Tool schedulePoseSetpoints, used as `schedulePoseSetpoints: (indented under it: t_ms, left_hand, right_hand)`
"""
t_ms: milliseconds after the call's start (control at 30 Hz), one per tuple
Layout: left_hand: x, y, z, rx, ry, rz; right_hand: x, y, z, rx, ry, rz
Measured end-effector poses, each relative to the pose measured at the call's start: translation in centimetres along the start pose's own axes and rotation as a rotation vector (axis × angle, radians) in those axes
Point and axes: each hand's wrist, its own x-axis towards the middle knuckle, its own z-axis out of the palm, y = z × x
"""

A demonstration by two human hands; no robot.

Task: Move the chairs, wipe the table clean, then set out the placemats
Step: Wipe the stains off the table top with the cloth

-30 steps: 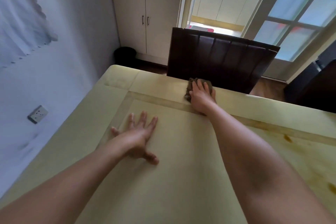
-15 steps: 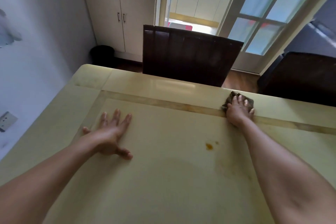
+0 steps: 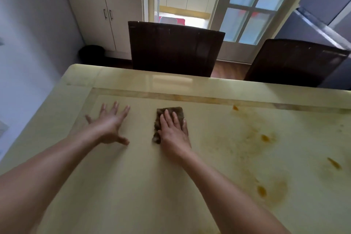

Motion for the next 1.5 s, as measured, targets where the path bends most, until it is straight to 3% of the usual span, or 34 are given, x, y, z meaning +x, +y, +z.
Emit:
schedulePoseSetpoints:
  t_ms: [167,467,633,767,933,1067,1200,1500]
  left_hand:
    - [-2.8,4.8,3.3,-0.004,-0.122,0.131]
    - [-3.2,5.5,5.5,-0.003,-0.14,0.152]
    - [-3.1,5.5,5.5,-0.01,-0.132,0.151]
    - [-3.3,5.4,5.4,-0.021,-0.117,0.152]
    - [-4.0,5.0,5.5,-0.058,-0.064,0.167]
    - [-6.7,3.8,6.5,-0.068,-0.004,0.221]
    - [-11.4,3.6,9.5,0.035,-0.075,0.262]
    - [-12.7,3.6,11.4,0.079,-0.111,0.263]
  right_hand:
    - [-1.3,3.7,-1.3,-0.065,-0.053,-0.075]
    - [-5.4,15.0,-3.5,-0.03,0.103,0.319]
    - [-6.3,13.7,-2.8,0.055,0.125,0.447]
    - [-7.7,9.0,-0.9,0.053,0.09,0.357]
    - [-11.4,2.3,2.1,0.024,0.012,0.109]
    - [-15.3,1.1,3.9,-0.06,-0.039,-0.077]
    - [-16.4,1.7,3.4,-0.078,-0.068,-0.101]
    - [-18.6,10.6,1.0,0.0,0.061,0.402]
